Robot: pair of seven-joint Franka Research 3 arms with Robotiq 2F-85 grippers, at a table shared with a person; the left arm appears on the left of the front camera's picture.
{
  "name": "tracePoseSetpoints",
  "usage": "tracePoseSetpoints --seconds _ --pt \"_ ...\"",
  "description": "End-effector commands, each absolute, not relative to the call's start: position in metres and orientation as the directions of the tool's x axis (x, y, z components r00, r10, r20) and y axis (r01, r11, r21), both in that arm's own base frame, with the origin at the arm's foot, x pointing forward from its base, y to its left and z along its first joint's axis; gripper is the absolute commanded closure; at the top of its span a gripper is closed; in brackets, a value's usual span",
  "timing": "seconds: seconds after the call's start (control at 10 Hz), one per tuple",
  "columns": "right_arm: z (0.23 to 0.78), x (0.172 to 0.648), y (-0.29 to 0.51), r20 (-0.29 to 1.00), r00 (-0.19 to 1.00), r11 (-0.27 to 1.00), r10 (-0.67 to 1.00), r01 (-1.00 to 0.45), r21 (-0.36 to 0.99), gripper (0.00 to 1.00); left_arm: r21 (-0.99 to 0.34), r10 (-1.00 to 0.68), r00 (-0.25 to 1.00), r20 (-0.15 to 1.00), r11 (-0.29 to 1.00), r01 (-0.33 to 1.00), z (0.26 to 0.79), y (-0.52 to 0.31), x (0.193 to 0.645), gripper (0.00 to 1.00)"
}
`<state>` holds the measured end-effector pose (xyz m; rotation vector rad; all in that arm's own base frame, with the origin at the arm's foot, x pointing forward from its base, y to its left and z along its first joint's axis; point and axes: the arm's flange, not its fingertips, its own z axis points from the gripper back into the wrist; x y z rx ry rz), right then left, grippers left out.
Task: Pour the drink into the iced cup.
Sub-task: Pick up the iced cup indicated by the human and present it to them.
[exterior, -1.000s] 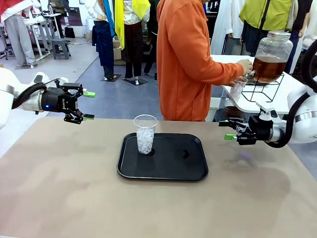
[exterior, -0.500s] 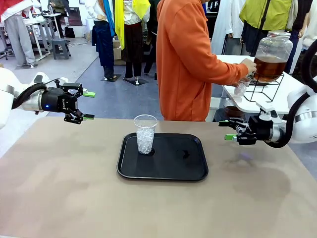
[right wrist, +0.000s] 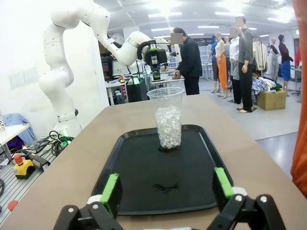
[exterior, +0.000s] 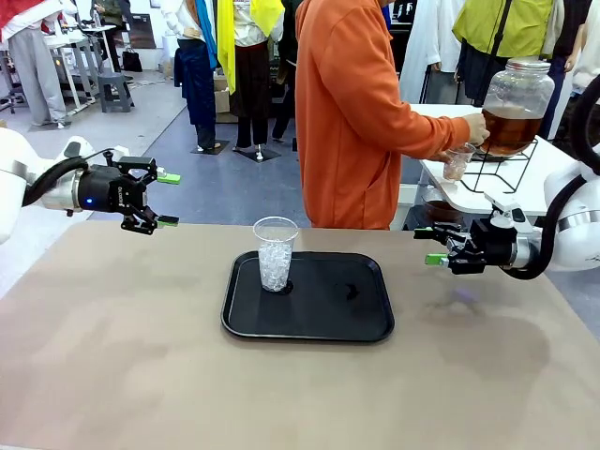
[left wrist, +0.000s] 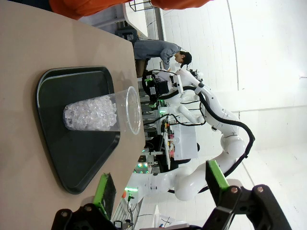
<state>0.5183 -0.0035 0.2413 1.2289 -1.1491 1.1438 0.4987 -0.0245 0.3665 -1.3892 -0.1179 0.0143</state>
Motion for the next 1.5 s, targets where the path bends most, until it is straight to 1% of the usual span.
tracePoseSetpoints --seconds 0.0,1.4 --pt "0.244 0.5195 -0.0029 0.997 0.075 0.016 0.004 -0.997 0.075 0.0 -0.981 0.079 0.995 0.068 0.187 0.052 0.3683 -0.0241 0.4979 0.0" --pt "0.244 0.5195 -0.0029 0.997 0.075 0.016 0.004 -0.997 0.075 0.0 -0.981 0.079 0.995 0.068 0.187 0.052 0.3683 -0.0241 0.4979 0.0"
